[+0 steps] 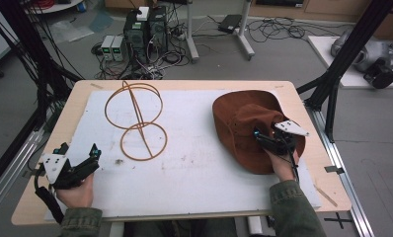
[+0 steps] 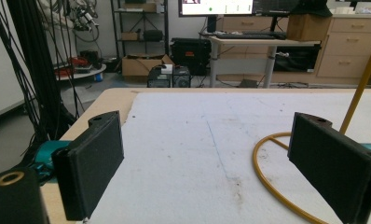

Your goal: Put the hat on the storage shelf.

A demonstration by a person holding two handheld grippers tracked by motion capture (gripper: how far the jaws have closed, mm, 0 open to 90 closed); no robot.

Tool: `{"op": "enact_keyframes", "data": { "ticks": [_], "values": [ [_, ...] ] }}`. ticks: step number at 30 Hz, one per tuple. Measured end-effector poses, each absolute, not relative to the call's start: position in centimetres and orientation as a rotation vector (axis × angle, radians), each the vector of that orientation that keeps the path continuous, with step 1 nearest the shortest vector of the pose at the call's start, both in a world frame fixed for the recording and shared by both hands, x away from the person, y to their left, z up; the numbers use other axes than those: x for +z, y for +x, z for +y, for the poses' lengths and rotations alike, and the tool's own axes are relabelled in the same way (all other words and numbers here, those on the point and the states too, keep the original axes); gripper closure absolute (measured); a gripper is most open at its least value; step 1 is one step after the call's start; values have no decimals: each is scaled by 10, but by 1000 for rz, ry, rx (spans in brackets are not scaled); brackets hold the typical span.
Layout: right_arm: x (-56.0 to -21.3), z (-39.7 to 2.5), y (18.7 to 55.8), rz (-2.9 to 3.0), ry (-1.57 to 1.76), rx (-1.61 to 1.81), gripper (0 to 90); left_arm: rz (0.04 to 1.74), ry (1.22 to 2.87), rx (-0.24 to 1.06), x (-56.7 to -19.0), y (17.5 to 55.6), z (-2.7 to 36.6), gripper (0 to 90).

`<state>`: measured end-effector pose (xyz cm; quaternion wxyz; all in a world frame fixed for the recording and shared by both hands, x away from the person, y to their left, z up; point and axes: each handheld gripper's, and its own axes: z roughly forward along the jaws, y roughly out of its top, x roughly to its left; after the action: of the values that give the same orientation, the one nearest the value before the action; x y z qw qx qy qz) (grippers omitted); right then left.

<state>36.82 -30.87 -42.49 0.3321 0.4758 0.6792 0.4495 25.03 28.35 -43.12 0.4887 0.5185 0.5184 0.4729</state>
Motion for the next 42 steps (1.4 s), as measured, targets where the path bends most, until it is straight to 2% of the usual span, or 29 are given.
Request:
{"op": "enact_keyframes", "data": {
  "ticks": [4,5,6,9,11,42],
  "values": [
    [-425,-309,369,1785,1254,1190,487,1256,1271,1144,-431,251,282,109],
    [-425,-309,369,1785,1254,1190,487,1256,1271,1144,-431,251,282,109],
    [-425,-308,368,1785,1257,1185,588,1253,1270,1145,-432,252,282,109],
    [-424,-309,367,1776,1270,1178,780,1252,1269,1145,-432,252,282,109],
    [-423,-311,366,1782,1273,1182,860,1252,1270,1145,-432,252,282,109],
    [-413,-312,353,1637,1240,1209,881,1254,1269,1140,-432,252,282,109]
  ]
}}
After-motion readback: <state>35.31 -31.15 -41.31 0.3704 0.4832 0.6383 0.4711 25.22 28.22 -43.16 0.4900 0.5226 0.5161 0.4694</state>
